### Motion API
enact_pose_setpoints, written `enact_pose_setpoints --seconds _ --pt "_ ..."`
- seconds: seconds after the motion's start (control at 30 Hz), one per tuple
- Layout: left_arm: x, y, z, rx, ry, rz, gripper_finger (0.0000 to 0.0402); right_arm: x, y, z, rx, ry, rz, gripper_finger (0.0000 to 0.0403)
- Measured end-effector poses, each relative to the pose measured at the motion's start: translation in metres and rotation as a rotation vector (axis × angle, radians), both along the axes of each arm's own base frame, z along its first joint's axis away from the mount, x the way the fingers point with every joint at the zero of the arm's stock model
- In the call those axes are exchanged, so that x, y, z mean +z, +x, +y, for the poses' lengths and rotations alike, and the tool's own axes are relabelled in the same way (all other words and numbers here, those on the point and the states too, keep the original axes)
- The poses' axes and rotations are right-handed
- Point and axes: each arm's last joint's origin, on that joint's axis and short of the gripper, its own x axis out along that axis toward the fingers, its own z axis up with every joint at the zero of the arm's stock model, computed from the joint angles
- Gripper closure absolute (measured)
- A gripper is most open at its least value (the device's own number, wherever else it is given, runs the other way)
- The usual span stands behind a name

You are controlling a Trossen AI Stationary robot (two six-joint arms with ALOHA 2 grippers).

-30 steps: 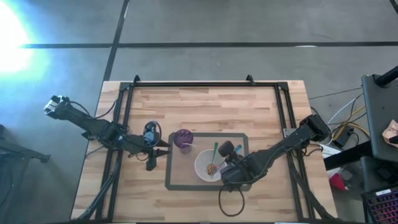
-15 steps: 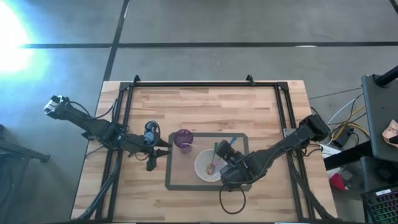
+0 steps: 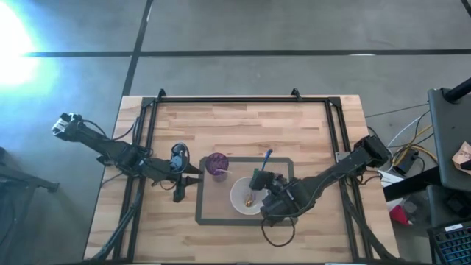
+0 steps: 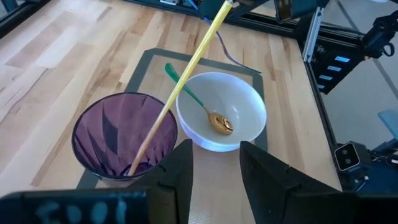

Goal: Pick & Place Utensil
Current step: Put the blue fork on the white bowl

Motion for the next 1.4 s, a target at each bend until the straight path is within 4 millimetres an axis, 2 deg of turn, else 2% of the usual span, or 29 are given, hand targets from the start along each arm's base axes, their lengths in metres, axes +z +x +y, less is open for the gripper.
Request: enact_pose_setpoints --seconds 0.27,0.47,0.77,0.97,1.17,1.4 --pt "0.000 0.000 0.000 -0.011 0.022 -0.001 0.0278 0.000 0.014 0.003 0.138 -0.044 0.000 0.0390" --pt "0.000 0.000 0.000 -0.011 0.022 -0.001 0.0278 -0.008 0.019 -0.001 0.230 -0.125 0.082 0.0390" --pt "0.000 0.000 0.000 -0.012 0.021 -0.001 0.0278 -0.032 0.021 -0.011 0.296 -0.207 0.171 0.0390" --pt "0.000 0.000 0.000 -0.011 0.021 -0.001 0.0278 -0.044 0.027 -0.017 0.311 -0.218 0.140 0.0390" --pt "0.000 0.000 0.000 -0.011 0.020 -0.001 0.0278 -0.061 0.020 -0.020 0.344 -0.250 0.215 0.0390" --pt "0.000 0.000 0.000 -0.013 0.024 -0.001 0.0278 -0.080 0.019 -0.021 0.422 -0.302 0.218 0.0390"
